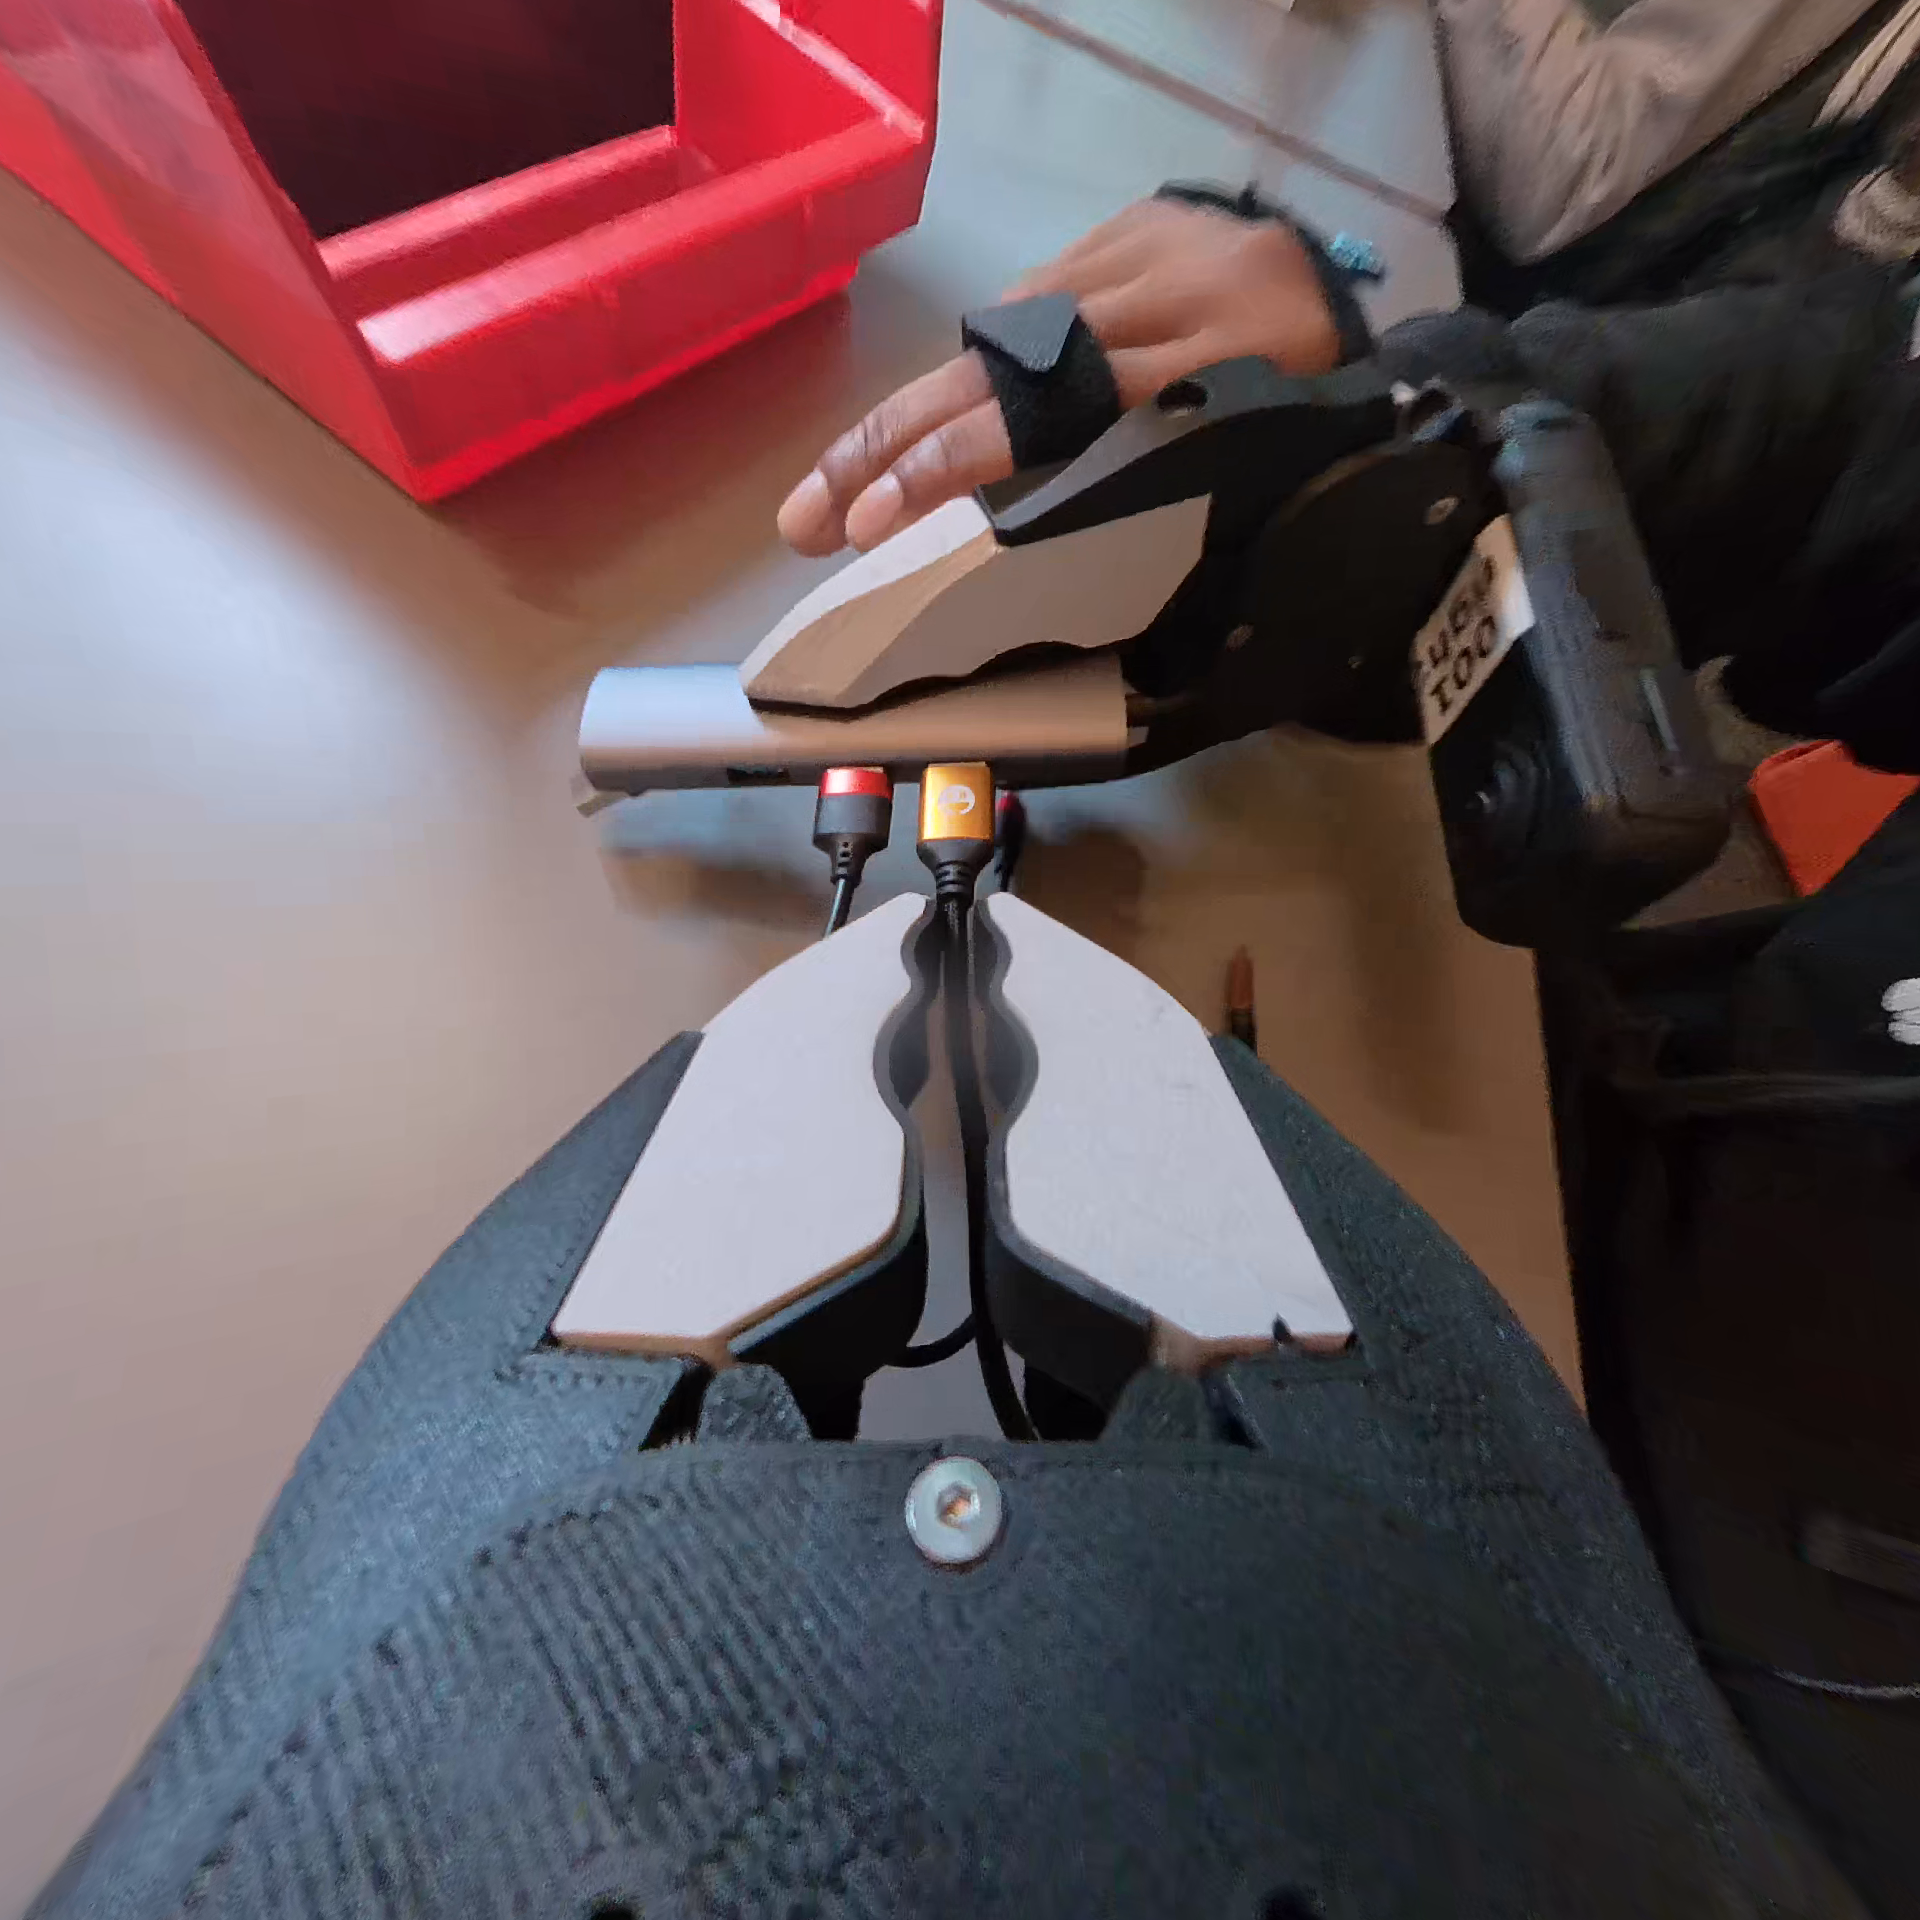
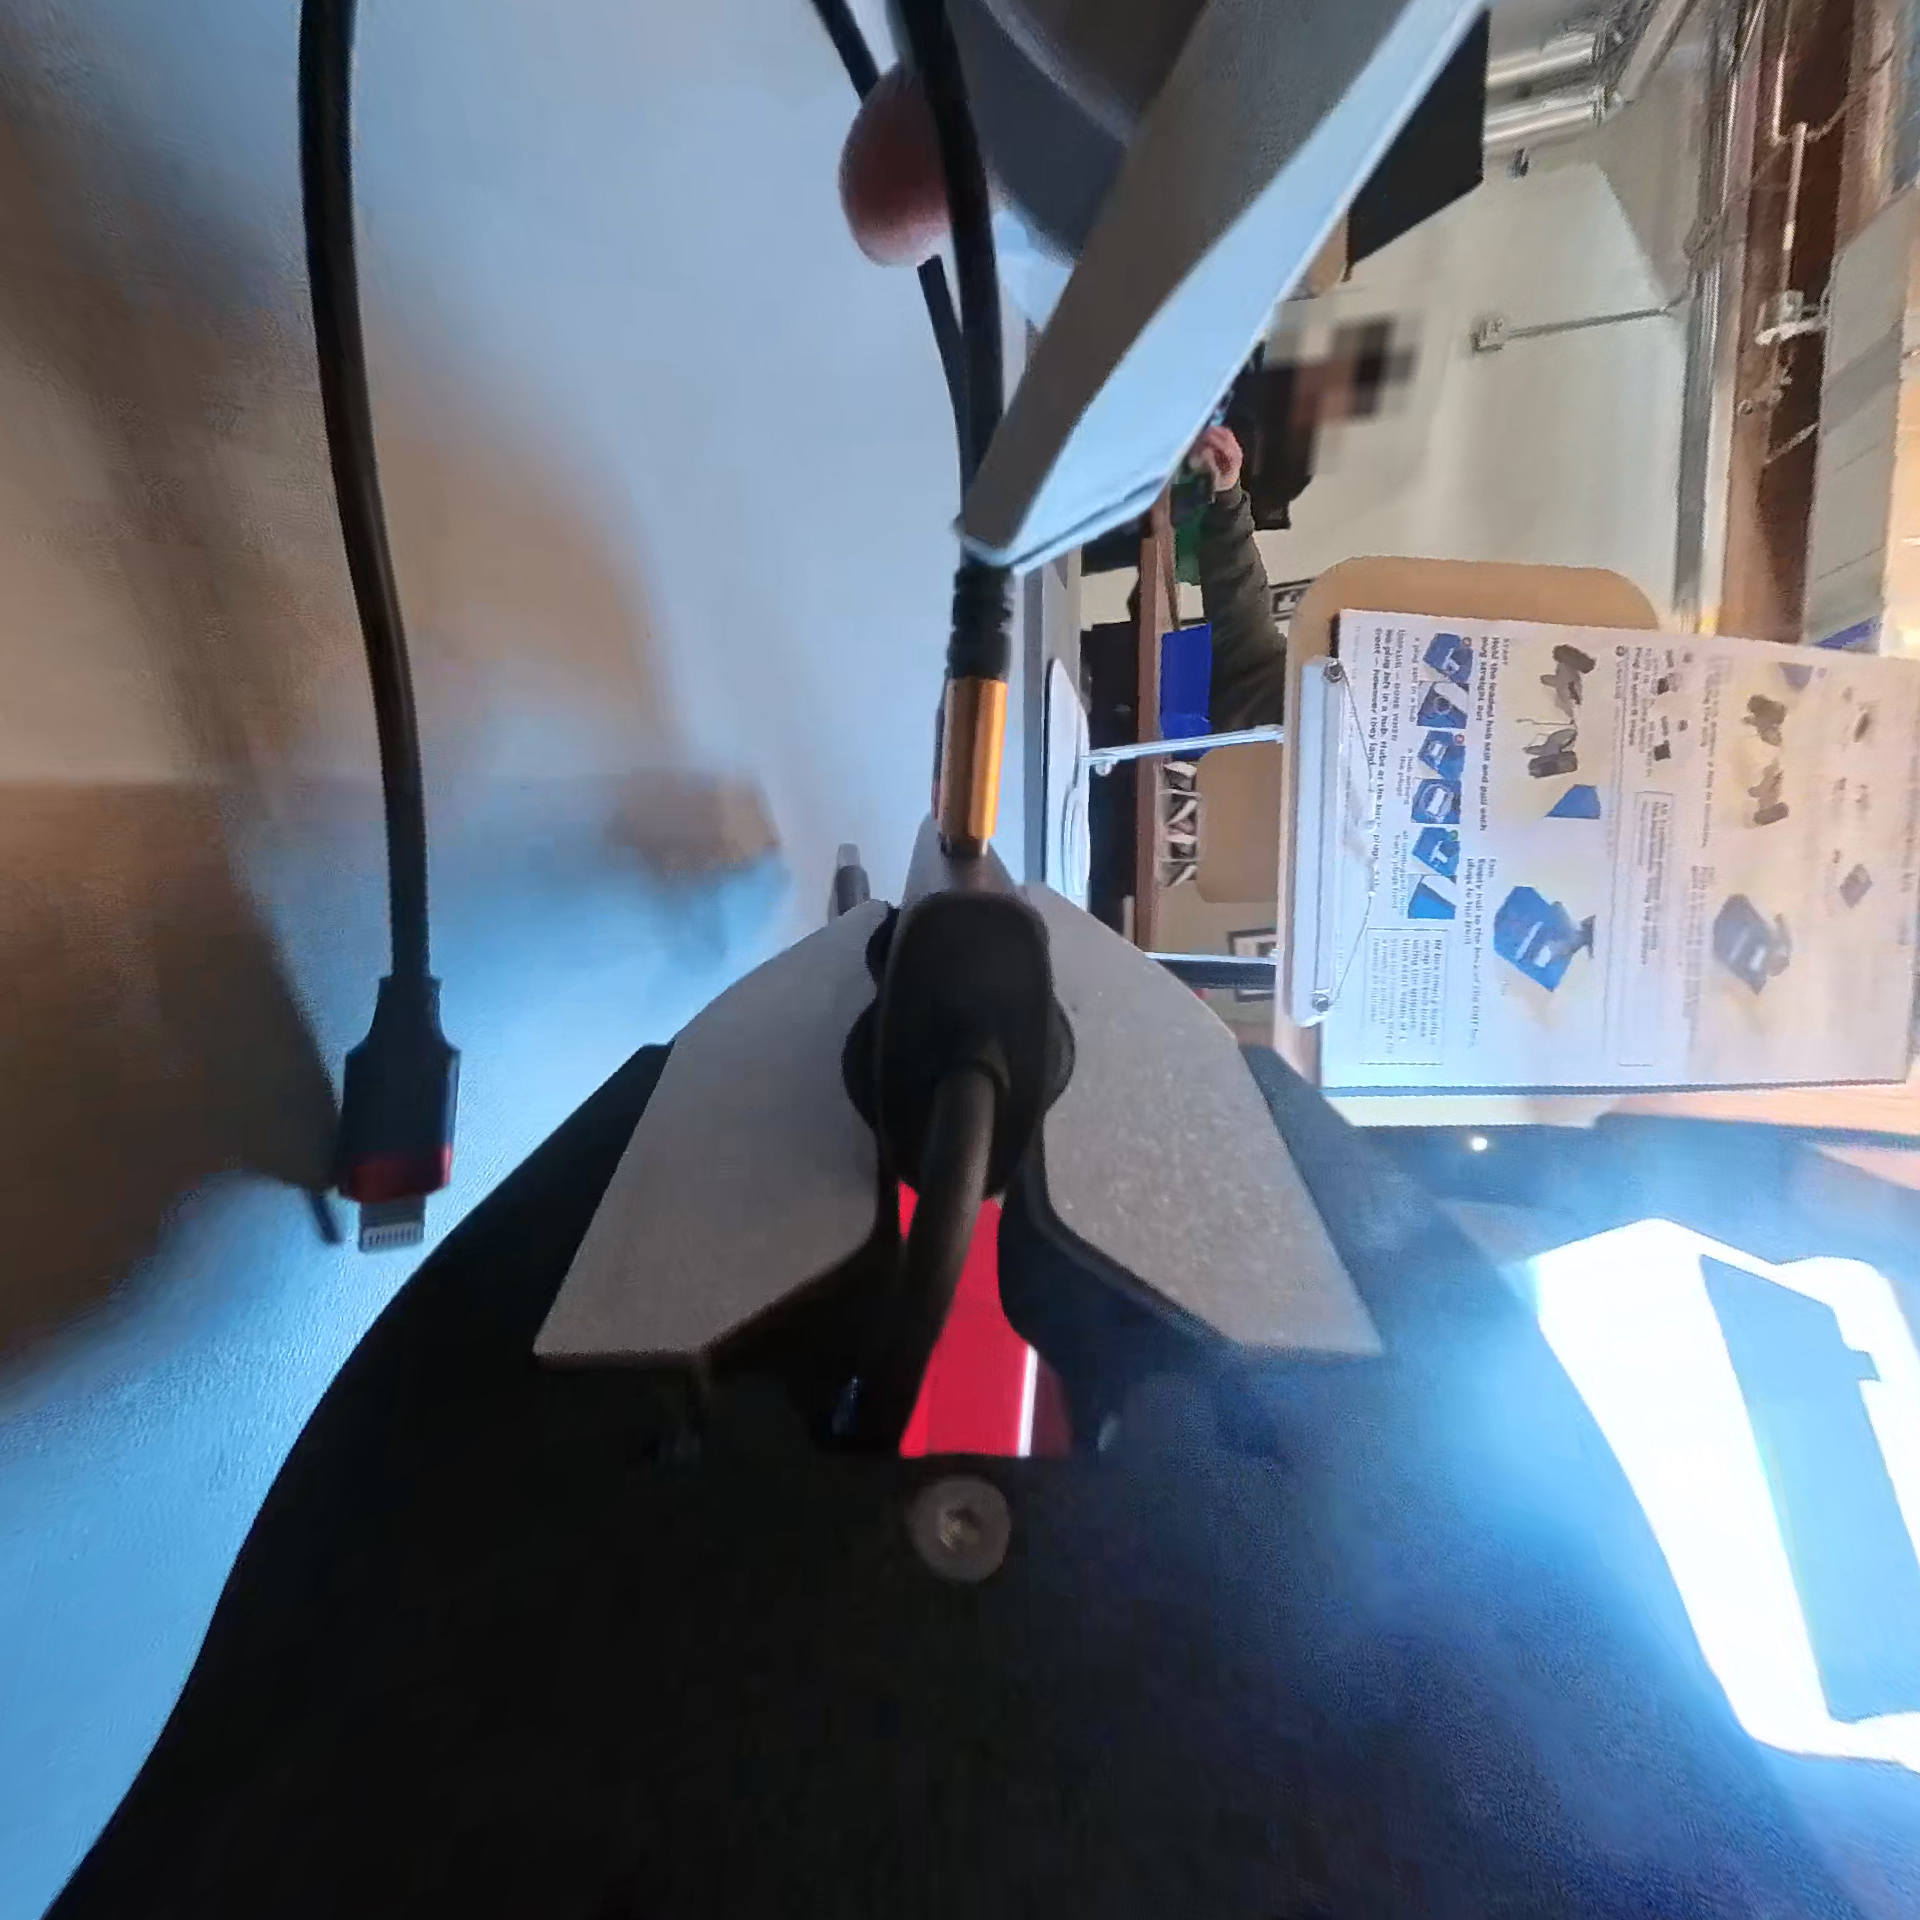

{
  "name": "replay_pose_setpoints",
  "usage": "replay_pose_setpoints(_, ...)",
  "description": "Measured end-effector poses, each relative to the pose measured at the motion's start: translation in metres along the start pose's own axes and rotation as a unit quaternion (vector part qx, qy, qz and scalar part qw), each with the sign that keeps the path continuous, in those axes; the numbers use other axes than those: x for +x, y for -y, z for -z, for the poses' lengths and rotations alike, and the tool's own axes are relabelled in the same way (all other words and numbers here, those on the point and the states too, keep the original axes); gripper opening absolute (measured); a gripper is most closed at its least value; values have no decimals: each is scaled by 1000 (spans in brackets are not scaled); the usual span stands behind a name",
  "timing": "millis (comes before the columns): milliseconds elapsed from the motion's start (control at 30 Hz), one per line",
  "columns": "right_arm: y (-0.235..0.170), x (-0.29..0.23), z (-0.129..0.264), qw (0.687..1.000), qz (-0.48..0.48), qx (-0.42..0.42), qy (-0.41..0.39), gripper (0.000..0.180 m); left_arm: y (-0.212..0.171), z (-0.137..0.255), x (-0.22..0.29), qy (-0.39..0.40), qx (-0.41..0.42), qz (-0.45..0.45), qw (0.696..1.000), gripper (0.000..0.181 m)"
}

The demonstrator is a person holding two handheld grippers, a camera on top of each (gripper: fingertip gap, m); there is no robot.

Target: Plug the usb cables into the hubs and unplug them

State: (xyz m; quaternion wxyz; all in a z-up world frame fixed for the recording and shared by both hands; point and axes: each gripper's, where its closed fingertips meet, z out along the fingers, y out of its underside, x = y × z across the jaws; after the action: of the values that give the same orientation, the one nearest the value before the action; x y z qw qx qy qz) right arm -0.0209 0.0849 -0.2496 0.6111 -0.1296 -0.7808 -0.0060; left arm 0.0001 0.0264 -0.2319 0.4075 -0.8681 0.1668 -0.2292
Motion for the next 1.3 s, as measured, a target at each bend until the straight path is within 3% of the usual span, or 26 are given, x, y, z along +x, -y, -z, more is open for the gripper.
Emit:
replay_pose_setpoints(167,1,3,6,987,-142,53,46,17,43,61,-12,-30,162,30,986,10)
replay_pose_setpoints(267,20,16,18,945,-277,150,86,17,34,80,-44,27,179,16,983,14)
replay_pose_setpoints(333,36,25,29,900,-355,219,126,17,14,68,-49,48,133,-38,989,24)
replay_pose_setpoints(467,55,31,44,827,-442,294,186,18,3,23,-11,-16,83,-119,989,42)
replay_pose_setpoints(567,62,25,47,806,-459,303,221,18,9,4,9,-40,86,-148,984,20)
replay_pose_setpoints(667,57,26,48,782,-488,297,249,19,8,4,11,-62,82,-127,987,19)
replay_pose_setpoints(833,37,38,47,805,-485,244,239,34,-1,15,-7,-73,97,-70,990,18)
replay_pose_setpoints(1033,24,23,47,828,-448,178,285,35,-3,10,-11,-68,99,-80,989,18)
replay_pose_setpoints(1100,23,23,47,828,-445,171,294,30,-4,9,-11,-59,91,-92,990,18)
replay_pose_setpoints(1200,25,28,51,853,-396,160,301,19,-3,10,-12,-42,89,-99,990,19)
replay_pose_setpoints(1300,28,63,61,881,-346,160,280,17,18,25,-14,-22,146,-85,985,22)
